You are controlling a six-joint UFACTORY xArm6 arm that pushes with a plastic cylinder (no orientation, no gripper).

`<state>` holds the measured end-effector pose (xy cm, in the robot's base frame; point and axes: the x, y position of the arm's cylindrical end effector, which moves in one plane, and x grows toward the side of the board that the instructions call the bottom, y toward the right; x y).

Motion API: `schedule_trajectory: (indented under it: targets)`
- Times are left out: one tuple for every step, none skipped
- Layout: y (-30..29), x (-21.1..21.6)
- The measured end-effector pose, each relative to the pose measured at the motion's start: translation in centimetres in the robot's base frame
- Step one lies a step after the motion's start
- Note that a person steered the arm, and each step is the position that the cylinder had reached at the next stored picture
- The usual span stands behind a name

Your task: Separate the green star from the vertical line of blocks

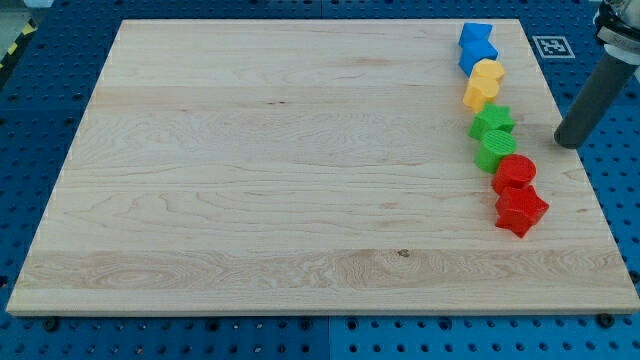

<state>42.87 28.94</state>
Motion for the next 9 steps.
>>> schedule_trajectory:
  targets:
    - [-0.9, 0.0]
    - [-7.2, 0.0]
    - [-15.2, 0.0]
    - [-15.4, 0.0]
    - [-12.6, 0.3]
    - [-7.6, 0.5]
    - [-6.4, -0.2]
    - [-10.8, -3.0]
    - [-18.3, -3.5]
